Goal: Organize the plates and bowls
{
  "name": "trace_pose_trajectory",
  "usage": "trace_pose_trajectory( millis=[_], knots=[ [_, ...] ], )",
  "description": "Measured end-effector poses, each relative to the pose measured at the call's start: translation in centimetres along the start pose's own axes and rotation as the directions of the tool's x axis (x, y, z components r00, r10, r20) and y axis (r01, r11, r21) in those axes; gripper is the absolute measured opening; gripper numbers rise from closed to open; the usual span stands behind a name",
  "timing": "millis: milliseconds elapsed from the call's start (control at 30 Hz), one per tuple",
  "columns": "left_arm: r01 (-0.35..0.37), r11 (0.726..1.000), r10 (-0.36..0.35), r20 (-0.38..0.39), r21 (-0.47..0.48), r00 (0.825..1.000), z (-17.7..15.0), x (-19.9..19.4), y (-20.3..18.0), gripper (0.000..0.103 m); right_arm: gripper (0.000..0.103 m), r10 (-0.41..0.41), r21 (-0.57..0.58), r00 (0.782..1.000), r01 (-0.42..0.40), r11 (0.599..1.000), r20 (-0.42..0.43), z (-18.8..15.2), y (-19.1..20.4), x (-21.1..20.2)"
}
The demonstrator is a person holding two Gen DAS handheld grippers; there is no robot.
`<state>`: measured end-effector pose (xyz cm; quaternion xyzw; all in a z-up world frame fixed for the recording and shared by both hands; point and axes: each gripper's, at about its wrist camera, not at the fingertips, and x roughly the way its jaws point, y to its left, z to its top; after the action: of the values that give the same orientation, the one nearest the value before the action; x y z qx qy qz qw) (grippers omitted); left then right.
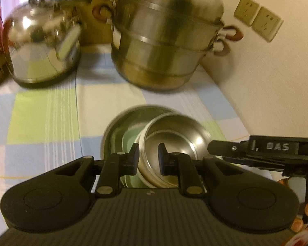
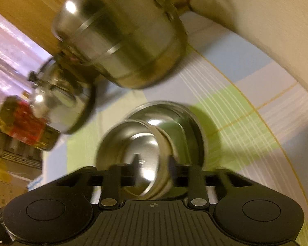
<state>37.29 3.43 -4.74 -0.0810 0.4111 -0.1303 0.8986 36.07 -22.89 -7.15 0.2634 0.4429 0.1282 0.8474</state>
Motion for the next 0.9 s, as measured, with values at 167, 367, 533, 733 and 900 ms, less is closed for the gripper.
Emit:
trace_pose_trajectory(
  millis=[167,367,533,733,900],
  knots=[
    [-0.031,0.998,0.024,0.106,0.059,0.994,-0.8,-4.3,-0.8,0.016,0.064,0.045,-0.1,0.994,-0.036,0.994,0.094,-1.5,1.1,-3.5],
    [-0.072,0.993,0.057,0.153,0.091,0.987,-3.8,-9.5,-1.9,0.021,0.065,0.041,-0.205,0.989,-0.012,0.979,0.141,-5.4,1.9,-7.1],
    [-0.094,0.991,0.082,0.125,0.097,0.989,-7.8,-12.7,-2.7,0.021,0.065,0.061,-0.264,0.991,-0.028,0.964,0.116,-9.3,1.5,-9.5],
    [-0.101,0.994,0.097,0.077,0.049,0.992,-12.7,-15.2,-4.5,0.021,0.065,0.076,-0.256,0.996,-0.065,0.964,0.036,-12.9,0.1,-11.9],
    [-0.105,0.994,0.105,0.036,0.012,0.994,-16.0,-16.5,-6.2,0.021,0.065,0.022,-0.302,1.0,-0.025,0.953,-0.014,-15.5,-0.7,-13.4]
  ],
)
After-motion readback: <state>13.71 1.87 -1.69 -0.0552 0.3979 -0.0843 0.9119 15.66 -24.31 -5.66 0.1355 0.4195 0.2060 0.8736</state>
